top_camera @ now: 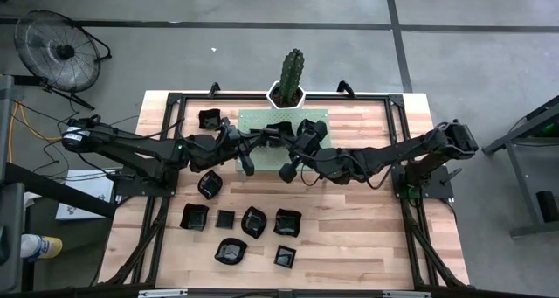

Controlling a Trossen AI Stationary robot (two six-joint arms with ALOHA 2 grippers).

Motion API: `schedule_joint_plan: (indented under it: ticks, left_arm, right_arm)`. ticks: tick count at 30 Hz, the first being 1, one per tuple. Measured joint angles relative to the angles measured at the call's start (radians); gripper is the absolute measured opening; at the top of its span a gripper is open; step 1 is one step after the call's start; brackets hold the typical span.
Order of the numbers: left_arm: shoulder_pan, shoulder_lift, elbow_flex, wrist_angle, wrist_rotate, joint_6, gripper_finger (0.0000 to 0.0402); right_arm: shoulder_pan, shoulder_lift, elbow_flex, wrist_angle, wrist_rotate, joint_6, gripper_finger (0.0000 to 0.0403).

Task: Pick & Place Mini shaped plates
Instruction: Stack the square plate on top of the square plate on the shelf

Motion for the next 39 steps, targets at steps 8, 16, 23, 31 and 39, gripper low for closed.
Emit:
schedule_joint_plan:
  ticks: [8,16,23,31,39]
  left_arm:
    - [0.000,0.000,0.000,0.001,0.006,0.000,0.0000]
    - [0.000,-0.042,0.000,-0.024,0.000,0.001,0.0000]
    - [0.003,-0.166,0.000,-0.207,-0.019,-0.073,0.0000]
    - [0.158,-0.272,0.001,-0.554,0.307,-0.420,0.0000]
    - [0.371,-0.271,0.000,-0.600,0.710,-0.492,0.0000]
  right_arm:
    - [0.000,0.000,0.000,-0.001,-0.012,0.044,0.0095]
    - [0.002,-0.006,-0.001,-0.006,-0.033,0.076,0.0173]
    - [0.003,-0.084,-0.001,-0.064,0.011,0.089,0.0188]
    - [0.003,-0.198,-0.001,-0.154,0.028,0.103,0.0189]
    - [0.003,-0.251,0.000,-0.228,0.026,0.133,0.0189]
